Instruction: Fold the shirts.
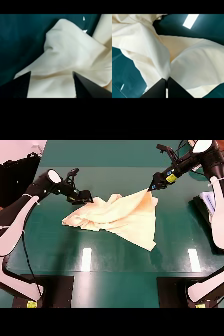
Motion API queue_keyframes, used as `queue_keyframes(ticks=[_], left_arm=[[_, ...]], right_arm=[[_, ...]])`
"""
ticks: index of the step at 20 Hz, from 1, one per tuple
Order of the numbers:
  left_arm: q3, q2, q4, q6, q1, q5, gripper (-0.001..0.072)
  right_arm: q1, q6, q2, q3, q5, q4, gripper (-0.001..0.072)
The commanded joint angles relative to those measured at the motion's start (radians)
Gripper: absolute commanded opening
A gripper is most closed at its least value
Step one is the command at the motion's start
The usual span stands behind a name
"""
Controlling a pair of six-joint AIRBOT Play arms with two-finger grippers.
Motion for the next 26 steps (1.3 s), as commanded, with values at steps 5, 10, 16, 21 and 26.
queue_keyframes(ticks=[5, 10, 16, 21, 26], left_arm=[[0.001, -0.041, -0.056, 0.003, -0.001, 0.016, 0.0055], [0.072, 0.027, 0.023, 0.003, -0.001, 0.008, 0.0022], [0.169, 0.234, 0.196, 0.026, 0.0, 0.014, 0.0022], [0.171, 0.41, 0.221, 0.029, 0.0, 0.022, 0.0022], [0.272, 0.692, 0.248, 0.03, 0.0, 0.023, 0.0023]], right_arm=[[0.0, 0.001, 0.001, 0.0, -0.026, 0.001, 0.0015], [0.0, 0.0, 0.01, 0.0, -0.018, 0.0, 0.0015], [-0.015, 0.0, 0.104, 0.0, -0.051, -0.034, 0.0015], [-0.015, -0.004, 0.222, 0.001, -0.047, -0.105, 0.0015], [-0.019, -0.03, 0.455, 0.001, -0.195, -0.156, 0.0015]])
